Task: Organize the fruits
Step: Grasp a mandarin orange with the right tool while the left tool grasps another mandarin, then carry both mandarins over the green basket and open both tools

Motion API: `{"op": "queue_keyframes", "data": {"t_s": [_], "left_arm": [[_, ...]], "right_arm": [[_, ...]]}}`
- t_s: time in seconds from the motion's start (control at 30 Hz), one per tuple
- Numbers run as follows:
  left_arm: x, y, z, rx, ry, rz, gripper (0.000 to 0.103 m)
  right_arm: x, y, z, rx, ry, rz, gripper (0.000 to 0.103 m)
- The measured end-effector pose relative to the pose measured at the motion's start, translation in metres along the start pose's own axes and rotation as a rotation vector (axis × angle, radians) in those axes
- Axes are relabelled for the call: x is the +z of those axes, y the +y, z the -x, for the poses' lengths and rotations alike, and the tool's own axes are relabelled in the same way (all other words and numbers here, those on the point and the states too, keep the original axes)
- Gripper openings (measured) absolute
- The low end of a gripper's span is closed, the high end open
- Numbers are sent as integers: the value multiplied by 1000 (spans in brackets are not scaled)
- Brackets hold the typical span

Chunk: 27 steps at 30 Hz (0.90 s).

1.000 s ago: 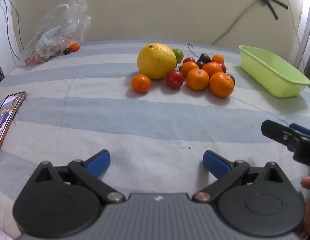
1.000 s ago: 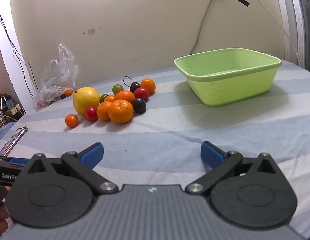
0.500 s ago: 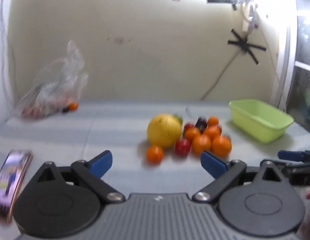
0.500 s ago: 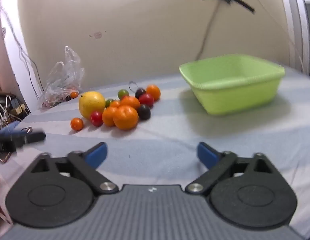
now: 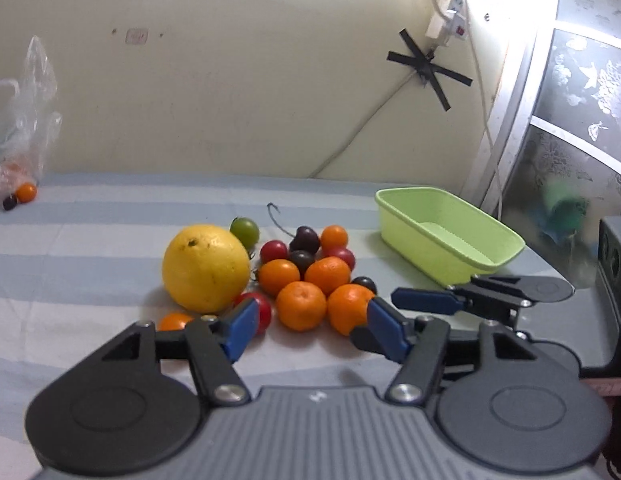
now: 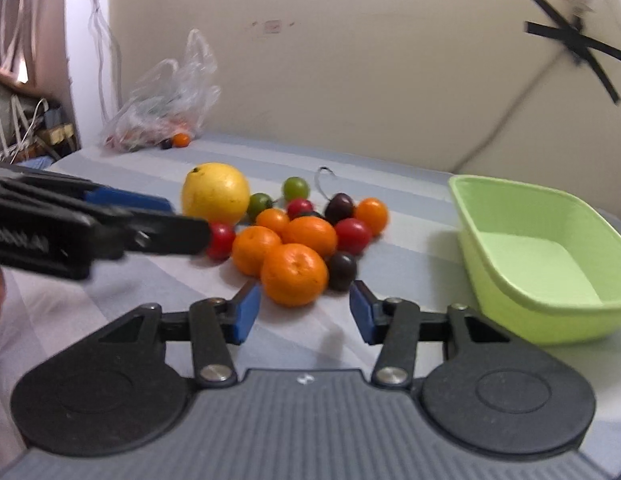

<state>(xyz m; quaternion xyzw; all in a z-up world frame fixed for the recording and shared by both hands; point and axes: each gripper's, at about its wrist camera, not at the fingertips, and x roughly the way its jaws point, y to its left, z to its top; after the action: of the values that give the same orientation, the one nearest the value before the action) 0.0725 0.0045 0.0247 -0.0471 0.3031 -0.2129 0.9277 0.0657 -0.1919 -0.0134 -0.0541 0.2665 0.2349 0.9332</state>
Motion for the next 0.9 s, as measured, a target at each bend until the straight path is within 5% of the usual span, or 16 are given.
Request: {"op": "queue_keyframes", "data": {"t_s": [0.13, 0.17, 0.4, 0.47, 0.57, 0.63, 0.9], "left_arm": [[-1, 5, -5, -7, 4, -5, 61], [0, 4, -6, -9, 5, -23, 61], [4, -17, -31, 7, 50, -227, 61], [4, -20, -40, 15, 73, -282, 52], [3, -23, -49, 47, 87, -357, 51], [3, -24, -51, 69, 90, -376, 36], [-6, -34, -26, 9, 87, -309, 33]], "right_arm": [[5, 4, -16, 10, 13, 31, 52], [5, 5, -20, 18, 19, 34, 44], [-8, -6, 5, -48, -18, 45, 43], [-14, -12, 14, -57, -11, 18, 43], [-20, -19, 22, -59, 3, -21, 43], [-23, -19, 26, -57, -10, -32, 43], [-32, -22, 35, -52, -67, -44, 43]]}}
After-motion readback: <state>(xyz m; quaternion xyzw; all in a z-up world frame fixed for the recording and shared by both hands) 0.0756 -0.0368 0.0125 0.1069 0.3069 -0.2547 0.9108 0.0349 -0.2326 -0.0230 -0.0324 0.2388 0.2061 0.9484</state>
